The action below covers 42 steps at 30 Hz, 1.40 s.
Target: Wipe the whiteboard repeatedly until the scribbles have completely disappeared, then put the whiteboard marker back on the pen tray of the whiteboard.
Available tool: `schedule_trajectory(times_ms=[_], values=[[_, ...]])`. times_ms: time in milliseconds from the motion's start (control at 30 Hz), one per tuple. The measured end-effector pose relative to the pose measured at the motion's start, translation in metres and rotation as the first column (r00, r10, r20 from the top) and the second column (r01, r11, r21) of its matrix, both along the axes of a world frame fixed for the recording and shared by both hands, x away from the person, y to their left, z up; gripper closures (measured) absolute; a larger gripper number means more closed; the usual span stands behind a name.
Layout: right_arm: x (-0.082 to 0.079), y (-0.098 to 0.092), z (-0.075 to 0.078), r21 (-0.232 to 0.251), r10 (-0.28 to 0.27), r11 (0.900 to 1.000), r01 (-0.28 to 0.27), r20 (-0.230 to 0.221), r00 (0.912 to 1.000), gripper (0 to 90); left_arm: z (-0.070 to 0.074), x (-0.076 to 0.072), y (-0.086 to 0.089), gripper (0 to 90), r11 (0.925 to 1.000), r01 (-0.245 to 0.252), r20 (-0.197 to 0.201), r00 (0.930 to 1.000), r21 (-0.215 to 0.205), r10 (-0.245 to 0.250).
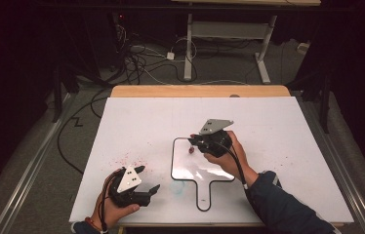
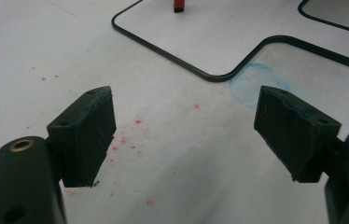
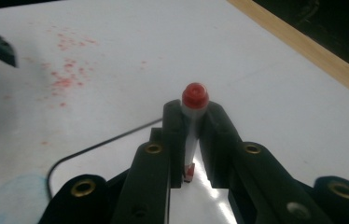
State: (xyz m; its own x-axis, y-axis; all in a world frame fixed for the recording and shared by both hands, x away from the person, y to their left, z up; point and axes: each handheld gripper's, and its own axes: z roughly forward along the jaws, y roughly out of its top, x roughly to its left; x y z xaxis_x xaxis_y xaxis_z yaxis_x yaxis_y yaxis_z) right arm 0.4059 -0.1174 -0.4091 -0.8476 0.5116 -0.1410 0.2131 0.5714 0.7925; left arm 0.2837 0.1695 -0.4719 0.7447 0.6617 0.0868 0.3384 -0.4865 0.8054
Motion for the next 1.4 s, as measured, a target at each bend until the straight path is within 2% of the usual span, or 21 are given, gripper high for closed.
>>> schedule_trajectory(times_ms=[33,100,200,267,400,467,667,800,967,1100,1233,1400], values=[[-0.002,0.001,-0.001,0.011,0.019,1.000,-0.019,-0.001,0.9998,81.9,0.000,0.000,0.000,19.7,1.0000,-0.002,0.001,1.0000,-0.002,0.002],[-0.005,0.000,-0.001,0.026,0.020,0.999,-0.020,-0.001,0.9998,81.9,0.000,0.000,0.001,19.7,1.0000,-0.004,0.002,1.0000,-0.004,0.004],[-0.008,-0.009,0.004,0.078,0.000,0.997,-0.002,0.028,0.9996,81.8,0.000,0.001,0.002,19.7,1.0000,-0.007,0.003,1.0000,0.003,0.007],[-0.011,-0.020,0.013,0.108,-0.006,0.994,0.002,0.037,0.9993,81.8,-0.001,0.002,0.003,19.7,0.9999,-0.010,-0.002,0.9999,-0.005,0.010],[-0.018,-0.042,0.032,0.144,-0.023,0.989,0.014,0.064,0.9977,81.8,-0.001,0.004,0.004,19.7,0.9998,-0.017,-0.002,0.9999,0.006,0.017],[-0.023,-0.054,0.040,0.147,-0.024,0.989,0.013,0.072,0.9971,81.8,-0.001,0.003,0.004,19.7,0.9997,-0.021,0.004,0.9998,0.010,0.021],[-0.042,-0.090,0.052,0.167,-0.068,0.984,0.060,0.045,0.9966,81.8,0.000,0.002,0.003,19.7,0.9998,-0.013,0.014,0.9998,0.018,0.012],[-0.057,-0.114,0.056,0.158,-0.099,0.983,0.094,0.028,0.9947,81.7,0.001,0.001,0.003,19.7,0.9998,-0.008,0.020,0.9998,0.020,0.008],[-0.077,-0.140,0.062,0.110,-0.135,0.985,0.135,-0.004,0.9908,81.7,0.001,0.001,0.001,19.7,0.9997,-0.009,0.020,0.9998,0.024,0.009],[-0.088,-0.161,0.059,0.071,-0.144,0.986,0.149,-0.073,0.9869,81.6,0.001,0.001,0.001,19.7,0.9996,-0.011,0.018,0.9998,0.028,0.010],[-0.086,-0.172,0.050,0.011,-0.131,0.991,0.135,-0.167,0.9772,81.5,0.002,0.001,-0.002,19.7,0.9994,-0.003,0.021,0.9998,0.034,0.002],[-0.077,-0.165,0.040,-0.033,-0.119,0.993,0.115,-0.198,0.9730,81.5,0.000,0.007,-0.006,19.7,0.9990,0.011,0.007,0.9999,0.043,-0.012]])
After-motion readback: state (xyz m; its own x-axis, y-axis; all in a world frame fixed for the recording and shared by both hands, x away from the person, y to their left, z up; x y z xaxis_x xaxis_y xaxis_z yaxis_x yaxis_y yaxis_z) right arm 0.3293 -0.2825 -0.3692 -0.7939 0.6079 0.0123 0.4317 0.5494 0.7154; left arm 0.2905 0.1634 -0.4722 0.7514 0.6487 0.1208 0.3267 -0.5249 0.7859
